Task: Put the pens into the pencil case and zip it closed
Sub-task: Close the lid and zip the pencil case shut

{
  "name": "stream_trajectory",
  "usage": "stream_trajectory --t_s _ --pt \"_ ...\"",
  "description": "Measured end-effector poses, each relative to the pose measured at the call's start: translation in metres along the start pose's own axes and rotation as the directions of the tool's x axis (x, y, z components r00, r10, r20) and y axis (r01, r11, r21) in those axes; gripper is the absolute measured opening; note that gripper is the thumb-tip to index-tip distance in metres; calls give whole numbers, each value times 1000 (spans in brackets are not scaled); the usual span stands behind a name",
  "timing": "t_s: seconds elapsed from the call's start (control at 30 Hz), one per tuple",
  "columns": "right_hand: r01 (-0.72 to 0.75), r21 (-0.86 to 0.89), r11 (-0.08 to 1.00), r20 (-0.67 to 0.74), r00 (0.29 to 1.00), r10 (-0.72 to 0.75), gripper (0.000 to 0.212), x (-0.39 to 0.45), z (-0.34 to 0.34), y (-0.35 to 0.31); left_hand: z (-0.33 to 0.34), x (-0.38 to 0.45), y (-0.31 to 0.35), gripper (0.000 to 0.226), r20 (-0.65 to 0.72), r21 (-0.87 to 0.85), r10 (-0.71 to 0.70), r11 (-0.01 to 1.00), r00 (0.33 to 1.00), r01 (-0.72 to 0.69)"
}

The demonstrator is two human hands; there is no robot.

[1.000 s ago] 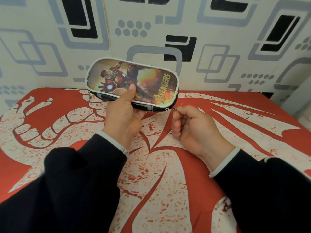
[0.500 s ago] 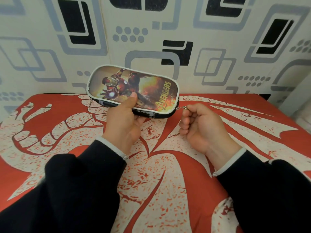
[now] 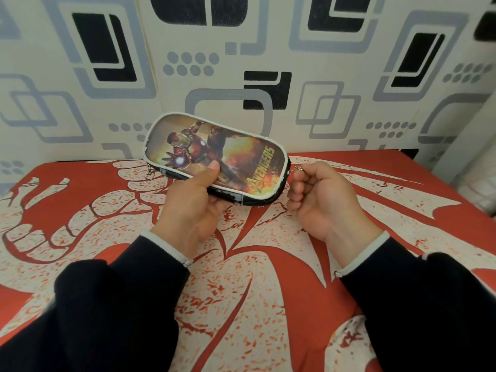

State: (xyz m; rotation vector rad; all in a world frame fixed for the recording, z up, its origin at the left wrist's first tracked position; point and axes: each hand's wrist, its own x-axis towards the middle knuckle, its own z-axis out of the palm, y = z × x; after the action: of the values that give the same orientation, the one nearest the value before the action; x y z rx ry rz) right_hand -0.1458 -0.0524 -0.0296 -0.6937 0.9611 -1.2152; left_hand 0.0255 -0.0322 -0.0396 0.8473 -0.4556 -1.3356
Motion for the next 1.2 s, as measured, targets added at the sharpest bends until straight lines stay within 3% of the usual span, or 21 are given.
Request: stream_trajectory --t_s 0.27,0.47,0.67,0.8,0.97,1.13,1.2 --pt "8 55 998 -28 1000 -6 37 3 -4 -5 -1 1 -2 12 87 80 -18 997 996 11" --pt "41 4 999 4 999 -41 42 4 -7 -7 -2 0 -1 10 102 95 -48 995 994 38" --pt "122 -126 984 233 968 -90 39 -3 -2 5 -1 -1 2 25 52 1 -36 999 998 36" --pt "175 -206 963 374 923 -88 37 -8 4 18 1 -7 1 46 136 18 -34 999 990 31" --pt "182 -222 958 353 931 -95 38 -7 3 17 3 -11 1 57 284 115 -111 990 953 81" --pt "262 -353 898 314 938 -150 19 -8 4 17 4 -9 1 53 208 52 -51 998 977 41" --pt "286 -331 899 304 935 -185 18 -7 3 16 4 -8 1 50 188 27 -23 999 982 18"
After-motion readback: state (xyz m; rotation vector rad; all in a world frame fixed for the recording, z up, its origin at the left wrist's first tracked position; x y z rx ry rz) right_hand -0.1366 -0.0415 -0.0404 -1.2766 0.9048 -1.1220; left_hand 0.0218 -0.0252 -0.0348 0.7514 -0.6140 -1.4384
